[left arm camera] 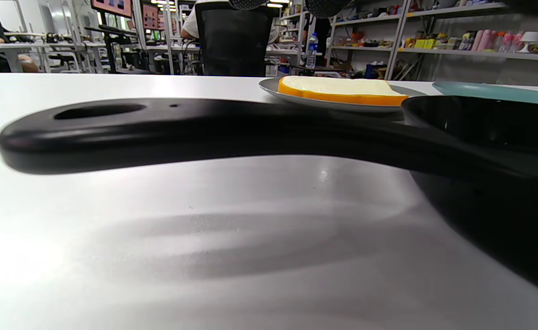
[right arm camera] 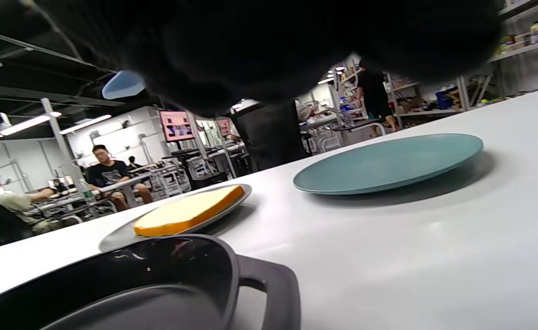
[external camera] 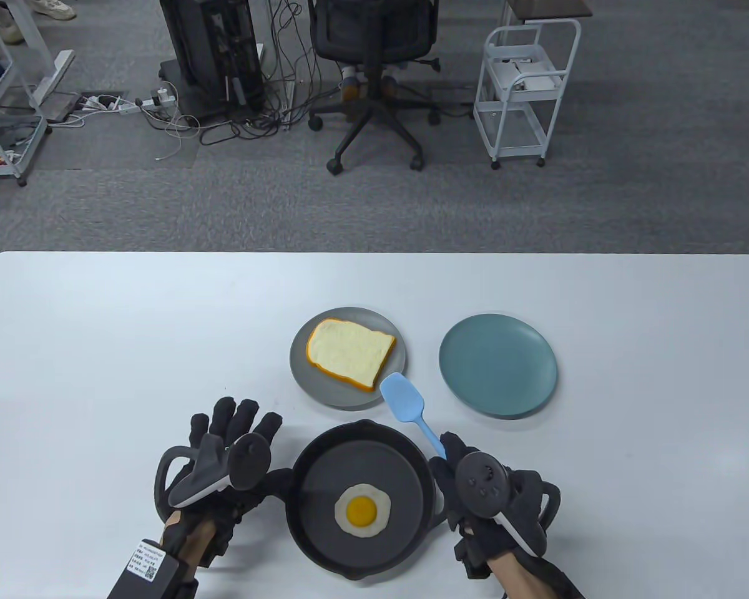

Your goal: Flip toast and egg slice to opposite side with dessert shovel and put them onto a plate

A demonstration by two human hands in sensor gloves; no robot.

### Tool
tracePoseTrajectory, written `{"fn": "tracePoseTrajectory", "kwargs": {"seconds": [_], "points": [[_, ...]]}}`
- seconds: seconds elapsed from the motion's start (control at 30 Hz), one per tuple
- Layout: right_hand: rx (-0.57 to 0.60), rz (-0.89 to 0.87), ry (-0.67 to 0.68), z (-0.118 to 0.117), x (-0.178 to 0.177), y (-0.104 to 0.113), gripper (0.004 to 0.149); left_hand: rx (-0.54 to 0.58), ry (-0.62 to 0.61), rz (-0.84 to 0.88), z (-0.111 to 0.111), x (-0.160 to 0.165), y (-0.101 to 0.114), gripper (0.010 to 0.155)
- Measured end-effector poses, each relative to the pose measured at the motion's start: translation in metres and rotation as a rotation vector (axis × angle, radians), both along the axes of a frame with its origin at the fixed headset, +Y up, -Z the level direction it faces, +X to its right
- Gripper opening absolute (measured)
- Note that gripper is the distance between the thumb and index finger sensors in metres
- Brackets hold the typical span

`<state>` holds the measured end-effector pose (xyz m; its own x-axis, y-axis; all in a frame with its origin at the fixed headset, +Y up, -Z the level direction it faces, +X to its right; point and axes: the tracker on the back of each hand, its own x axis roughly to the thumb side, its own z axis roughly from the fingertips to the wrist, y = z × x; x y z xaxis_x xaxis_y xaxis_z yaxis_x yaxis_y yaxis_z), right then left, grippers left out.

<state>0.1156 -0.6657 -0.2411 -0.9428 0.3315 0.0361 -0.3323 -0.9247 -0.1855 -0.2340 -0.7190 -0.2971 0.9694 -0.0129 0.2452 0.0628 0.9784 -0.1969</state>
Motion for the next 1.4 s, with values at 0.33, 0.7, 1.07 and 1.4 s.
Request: {"fn": "tracePoseTrajectory", "kwargs": {"seconds": [0.33,0.7,1.07,1.4], "points": [[-0.021,-0.041,0.033,0.007,0.007,-0.011,0.057,-0.053,0.004,0.087,-0.003,0.004,0.004,0.094],[-0.116,0.002,0.069,0.001,0.004,-0.026,0.057,-0.278,-0.138,-0.039,-0.003,0.007,-0.026,0.094],[-0.178,0.015,0.068,-0.003,0.004,-0.04,0.058,-0.327,-0.17,-0.026,0.006,0.016,-0.028,0.084],[-0.188,0.036,0.083,-0.002,0.001,-0.043,0.057,-0.114,-0.116,-0.126,0.008,0.026,-0.04,0.068]]}}
